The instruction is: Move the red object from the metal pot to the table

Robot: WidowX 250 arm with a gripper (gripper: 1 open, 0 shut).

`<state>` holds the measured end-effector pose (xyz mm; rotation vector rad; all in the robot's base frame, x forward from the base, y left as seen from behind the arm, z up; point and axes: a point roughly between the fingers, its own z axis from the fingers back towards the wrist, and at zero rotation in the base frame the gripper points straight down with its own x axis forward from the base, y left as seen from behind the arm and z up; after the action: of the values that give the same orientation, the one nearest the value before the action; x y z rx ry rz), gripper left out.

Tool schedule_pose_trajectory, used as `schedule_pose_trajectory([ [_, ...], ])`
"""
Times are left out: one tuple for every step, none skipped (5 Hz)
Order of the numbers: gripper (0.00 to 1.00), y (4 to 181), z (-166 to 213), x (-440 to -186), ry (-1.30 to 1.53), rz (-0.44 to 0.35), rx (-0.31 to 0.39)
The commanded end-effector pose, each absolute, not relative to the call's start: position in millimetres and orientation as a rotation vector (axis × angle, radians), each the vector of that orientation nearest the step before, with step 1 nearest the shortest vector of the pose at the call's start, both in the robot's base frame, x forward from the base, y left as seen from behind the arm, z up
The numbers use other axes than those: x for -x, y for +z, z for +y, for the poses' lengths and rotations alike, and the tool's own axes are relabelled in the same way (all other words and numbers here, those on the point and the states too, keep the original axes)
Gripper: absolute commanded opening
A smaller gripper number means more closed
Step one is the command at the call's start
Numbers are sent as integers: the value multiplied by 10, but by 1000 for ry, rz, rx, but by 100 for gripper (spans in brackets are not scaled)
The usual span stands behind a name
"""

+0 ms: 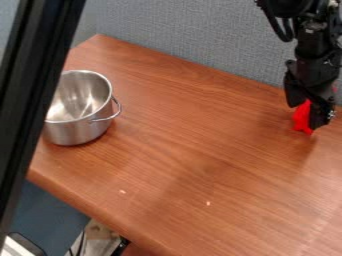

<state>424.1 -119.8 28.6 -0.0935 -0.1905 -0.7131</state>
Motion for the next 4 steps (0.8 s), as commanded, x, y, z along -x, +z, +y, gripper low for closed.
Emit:
schedule_pose_trajectory([
  [100,359,-1167,-4240,-691,-190,93],
  [100,467,-1228,-4236,-692,-197,92],
  [100,508,-1285,-4117,-595,-247,80],
  [100,601,-1340,-3985,-500,-307,60],
])
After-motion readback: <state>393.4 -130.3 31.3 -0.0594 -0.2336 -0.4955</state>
